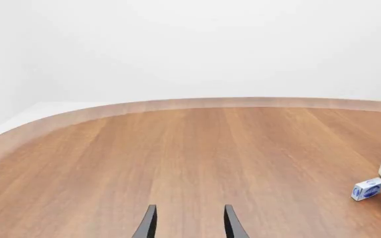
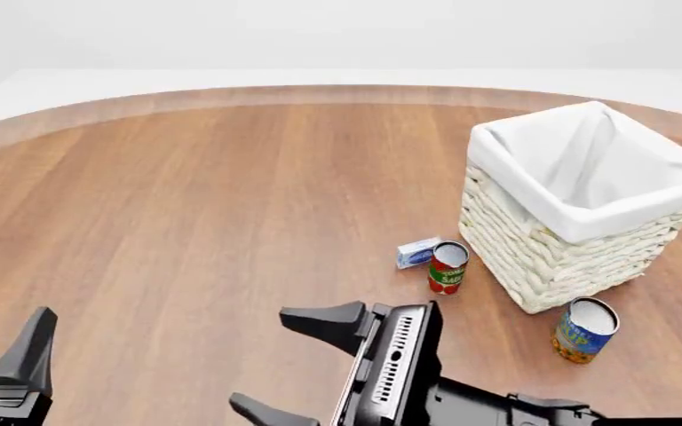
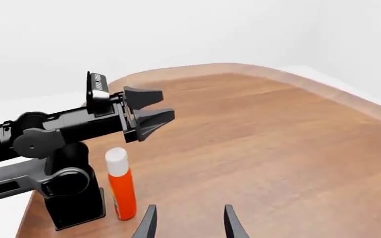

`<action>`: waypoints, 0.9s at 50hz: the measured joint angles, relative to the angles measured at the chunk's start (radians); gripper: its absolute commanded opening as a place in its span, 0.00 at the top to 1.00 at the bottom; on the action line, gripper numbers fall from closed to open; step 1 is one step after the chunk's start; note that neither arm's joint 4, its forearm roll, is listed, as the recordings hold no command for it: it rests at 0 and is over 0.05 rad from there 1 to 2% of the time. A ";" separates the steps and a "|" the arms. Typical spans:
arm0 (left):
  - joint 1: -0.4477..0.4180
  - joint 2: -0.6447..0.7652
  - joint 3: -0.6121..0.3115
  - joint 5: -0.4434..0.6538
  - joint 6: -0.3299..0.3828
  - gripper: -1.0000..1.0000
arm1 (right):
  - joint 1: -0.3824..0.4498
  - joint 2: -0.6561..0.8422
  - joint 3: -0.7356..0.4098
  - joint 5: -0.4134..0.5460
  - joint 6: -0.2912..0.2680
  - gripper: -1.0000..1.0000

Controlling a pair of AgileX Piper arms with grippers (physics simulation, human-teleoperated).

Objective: Pick up the ketchup, and put it in the basket.

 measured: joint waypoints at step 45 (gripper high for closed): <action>0.000 0.000 0.000 0.000 0.000 0.00 | 0.097 0.228 -0.179 0.107 0.111 0.00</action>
